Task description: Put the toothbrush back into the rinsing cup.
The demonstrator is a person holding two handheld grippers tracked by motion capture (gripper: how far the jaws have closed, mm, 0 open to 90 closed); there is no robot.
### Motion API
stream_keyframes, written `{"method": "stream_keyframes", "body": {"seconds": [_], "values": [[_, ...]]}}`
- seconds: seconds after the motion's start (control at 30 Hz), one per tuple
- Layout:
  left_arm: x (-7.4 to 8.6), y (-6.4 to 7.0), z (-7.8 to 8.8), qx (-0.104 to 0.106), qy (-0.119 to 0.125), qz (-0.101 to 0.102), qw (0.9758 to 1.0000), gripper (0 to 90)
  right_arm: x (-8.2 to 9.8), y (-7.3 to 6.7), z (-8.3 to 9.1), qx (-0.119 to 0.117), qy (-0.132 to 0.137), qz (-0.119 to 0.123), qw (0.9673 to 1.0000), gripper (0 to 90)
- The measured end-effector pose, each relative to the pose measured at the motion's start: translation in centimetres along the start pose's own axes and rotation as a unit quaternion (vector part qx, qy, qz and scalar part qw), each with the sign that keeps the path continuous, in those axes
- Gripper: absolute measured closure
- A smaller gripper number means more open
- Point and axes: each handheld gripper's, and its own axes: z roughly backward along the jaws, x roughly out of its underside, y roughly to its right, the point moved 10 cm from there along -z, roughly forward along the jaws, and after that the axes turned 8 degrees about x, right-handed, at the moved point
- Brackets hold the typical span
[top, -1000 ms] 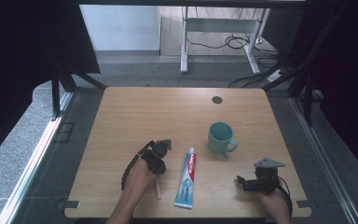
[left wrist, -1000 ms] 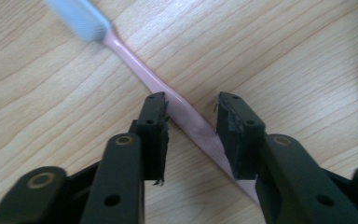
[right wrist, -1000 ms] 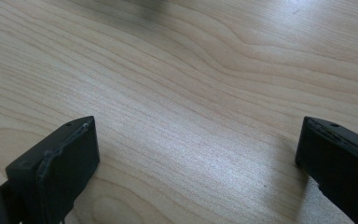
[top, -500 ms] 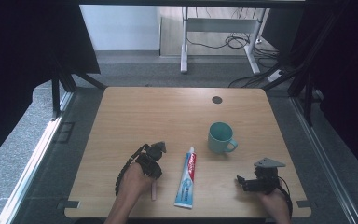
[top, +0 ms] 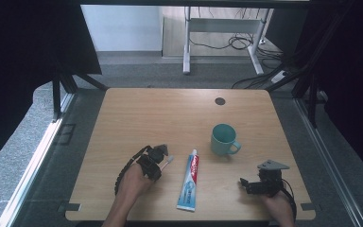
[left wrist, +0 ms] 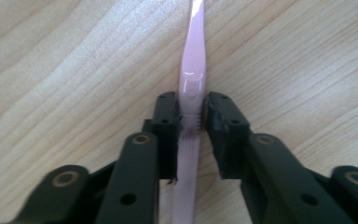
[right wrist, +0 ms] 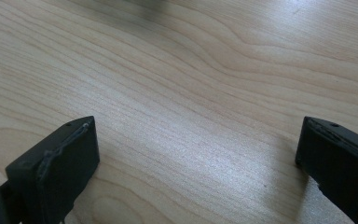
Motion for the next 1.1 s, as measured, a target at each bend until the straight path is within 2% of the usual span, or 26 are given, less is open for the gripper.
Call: {"method": "stream_keyframes", "body": {"seconds": [0.03,0.1,0.3,0.47,0.57,0.63,0.7,0.73,0.77,0.8,0.9,0.93,0.97,1.0,1.07,1.1], "values": [[0.0,0.0,0.0,0.001,-0.002,-0.002,1.0,78.7,0.0,0.0,0.0,0.0,0.0,0.0,1.0,0.0],[0.0,0.0,0.0,0.003,-0.012,-0.009,0.9999,79.4,0.0,0.0,0.0,0.0,0.0,0.0,1.0,0.0],[0.0,0.0,0.0,0.009,-0.01,-0.023,0.9996,79.7,0.0,0.0,0.0,0.0,0.0,0.0,1.0,0.0],[0.0,-0.3,0.3,0.023,0.011,-0.032,0.9992,79.8,0.0,0.0,0.0,0.0,0.0,0.0,1.0,0.0],[-0.2,-0.4,1.0,0.022,0.027,-0.037,0.9987,79.8,0.0,0.0,0.0,0.0,0.0,0.0,1.0,0.0],[-0.5,-0.3,1.9,0.027,0.047,-0.044,0.9976,79.8,0.0,0.0,0.0,0.0,0.0,0.0,1.0,0.0],[-0.6,-0.3,2.2,0.026,0.053,-0.046,0.9972,79.8,0.0,0.0,0.0,0.0,0.0,0.0,1.0,0.0],[-0.8,-0.3,2.5,0.028,0.062,-0.048,0.9965,79.8,0.0,0.0,0.0,0.0,0.0,0.0,1.0,0.0],[-1.1,-0.2,3.0,0.038,0.081,-0.051,0.9947,79.8,0.0,0.0,0.0,0.0,0.0,0.0,1.0,0.0],[-1.1,-0.2,3.0,0.038,0.081,-0.051,0.9947,79.8,0.0,0.0,0.0,0.0,0.0,0.0,1.0,0.0],[-1.7,-0.2,3.5,0.043,0.11,-0.056,0.9914,79.8,0.0,0.0,0.0,0.0,0.0,0.0,1.0,0.0],[-1.9,-0.3,3.7,0.04,0.119,-0.062,0.9901,79.8,0.0,0.0,0.0,0.0,0.0,0.0,1.0,0.0],[-2.1,-0.3,4.1,0.043,0.138,-0.066,0.9873,79.8,0.0,0.0,0.0,0.0,0.0,0.0,1.0,0.0],[-2.1,-0.3,4.1,0.043,0.138,-0.066,0.9873,79.8,0.0,0.0,0.0,0.0,0.0,0.0,1.0,0.0],[-2.5,-0.3,4.5,0.043,0.161,-0.068,0.9837,79.8,0.0,0.0,0.0,0.0,0.0,0.0,1.0,0.0],[-2.7,-0.3,4.9,0.045,0.179,-0.072,0.9802,79.8,0.0,0.0,0.0,0.0,0.0,0.0,1.0,0.0]]}}
